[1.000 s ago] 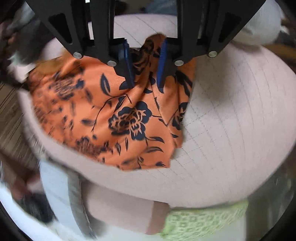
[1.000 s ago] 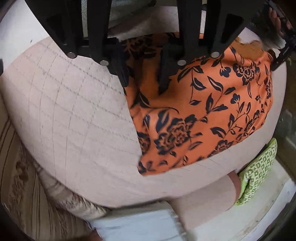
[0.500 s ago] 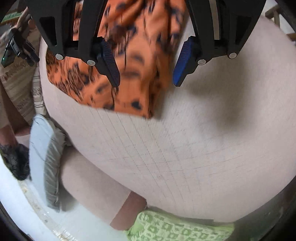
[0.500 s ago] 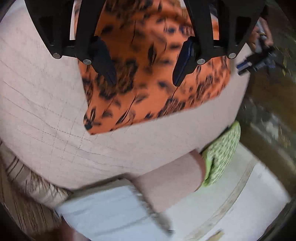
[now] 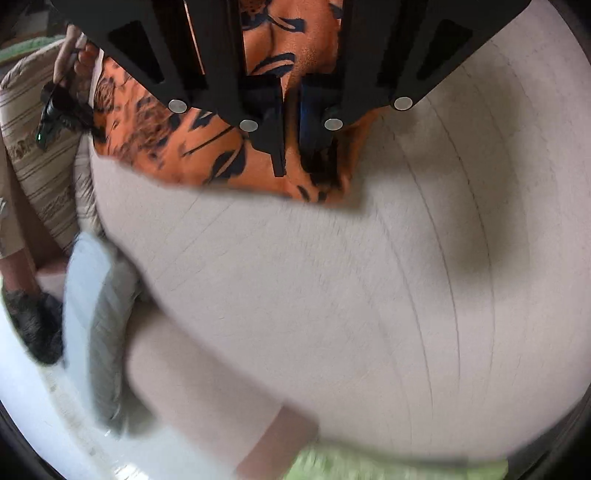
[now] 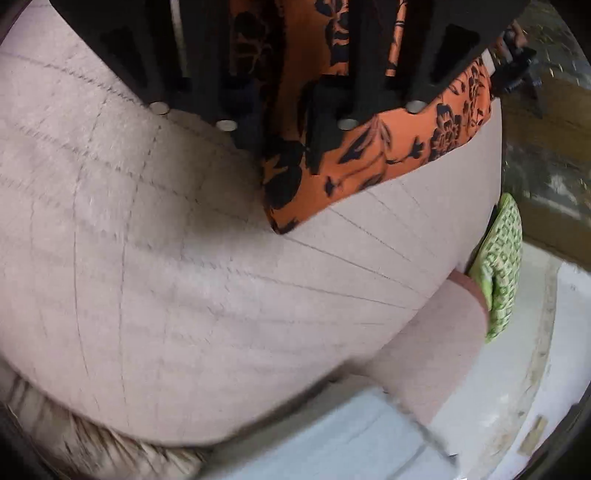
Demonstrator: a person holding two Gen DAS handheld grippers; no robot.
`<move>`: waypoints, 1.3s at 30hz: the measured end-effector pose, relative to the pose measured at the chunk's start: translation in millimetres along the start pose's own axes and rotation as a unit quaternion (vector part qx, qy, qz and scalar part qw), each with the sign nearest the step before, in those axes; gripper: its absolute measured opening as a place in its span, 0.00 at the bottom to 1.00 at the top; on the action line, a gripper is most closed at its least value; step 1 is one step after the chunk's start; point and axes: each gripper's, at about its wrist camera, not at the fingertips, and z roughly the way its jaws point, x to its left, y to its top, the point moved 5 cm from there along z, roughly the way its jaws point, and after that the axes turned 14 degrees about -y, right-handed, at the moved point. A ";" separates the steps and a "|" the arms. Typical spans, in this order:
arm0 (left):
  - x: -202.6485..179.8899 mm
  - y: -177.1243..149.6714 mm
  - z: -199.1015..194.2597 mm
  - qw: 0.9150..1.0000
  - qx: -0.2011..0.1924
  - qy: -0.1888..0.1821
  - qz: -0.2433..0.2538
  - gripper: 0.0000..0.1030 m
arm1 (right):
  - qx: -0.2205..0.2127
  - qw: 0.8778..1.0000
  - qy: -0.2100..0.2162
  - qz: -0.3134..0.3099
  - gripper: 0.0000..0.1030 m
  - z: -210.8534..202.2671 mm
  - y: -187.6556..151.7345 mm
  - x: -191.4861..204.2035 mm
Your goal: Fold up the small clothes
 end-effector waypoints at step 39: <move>66.1 -128.3 -79.4 0.989 0.025 -0.002 -0.147 0.51 | -0.035 0.982 0.117 -0.143 0.68 -116.2 -182.3 182.4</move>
